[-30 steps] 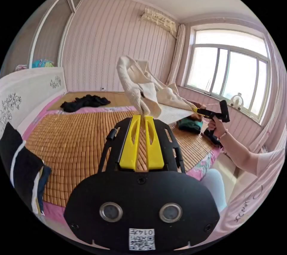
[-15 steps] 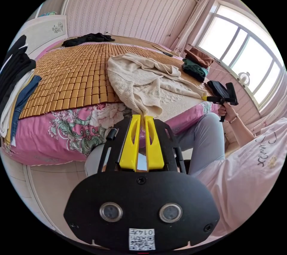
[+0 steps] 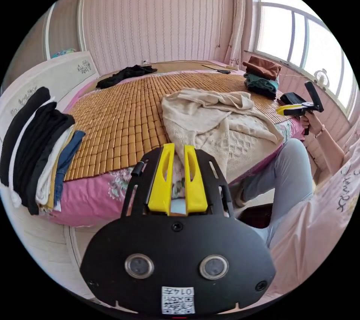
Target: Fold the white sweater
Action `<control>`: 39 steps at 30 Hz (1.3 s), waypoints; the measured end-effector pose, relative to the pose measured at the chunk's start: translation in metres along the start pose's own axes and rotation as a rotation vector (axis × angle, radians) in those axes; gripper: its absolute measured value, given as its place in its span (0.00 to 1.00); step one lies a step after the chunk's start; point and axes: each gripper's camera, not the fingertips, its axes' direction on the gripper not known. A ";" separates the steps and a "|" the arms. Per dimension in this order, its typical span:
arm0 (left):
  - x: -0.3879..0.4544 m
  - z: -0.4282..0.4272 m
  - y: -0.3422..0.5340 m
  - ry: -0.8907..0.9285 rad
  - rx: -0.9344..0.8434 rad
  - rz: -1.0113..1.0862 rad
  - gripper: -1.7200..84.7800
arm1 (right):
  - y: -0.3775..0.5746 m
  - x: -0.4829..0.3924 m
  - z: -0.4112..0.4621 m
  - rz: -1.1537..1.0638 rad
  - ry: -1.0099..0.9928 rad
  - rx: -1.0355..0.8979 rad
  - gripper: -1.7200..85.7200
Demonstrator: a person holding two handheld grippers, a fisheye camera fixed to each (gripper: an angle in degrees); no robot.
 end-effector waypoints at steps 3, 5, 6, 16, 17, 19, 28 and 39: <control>0.018 0.037 -0.050 0.083 0.000 0.075 0.10 | -0.045 -0.010 0.024 -0.042 -0.017 -0.028 0.16; 0.034 0.059 -0.072 0.125 -0.002 0.131 0.10 | -0.074 -0.033 0.043 -0.121 -0.070 -0.018 0.13; 0.045 0.072 -0.081 0.144 0.000 0.168 0.10 | -0.082 -0.040 0.048 -0.146 -0.072 -0.016 0.12; 0.083 0.151 -0.089 0.062 -0.198 0.273 0.09 | -0.201 -0.119 0.185 -0.296 0.224 -0.124 0.12; 0.084 0.151 -0.089 0.085 -0.206 0.291 0.08 | -0.200 -0.114 0.188 -0.273 0.198 -0.089 0.10; 0.085 0.151 -0.088 0.108 -0.218 0.312 0.03 | -0.197 -0.103 0.171 -0.231 0.123 -0.061 0.07; 0.064 0.089 -0.083 0.104 -0.065 0.222 0.01 | -0.092 0.026 -0.035 0.060 0.076 0.274 0.04; -0.113 -0.016 -0.031 -0.145 0.189 -0.392 0.01 | 0.022 0.161 -0.100 0.464 0.346 0.235 0.06</control>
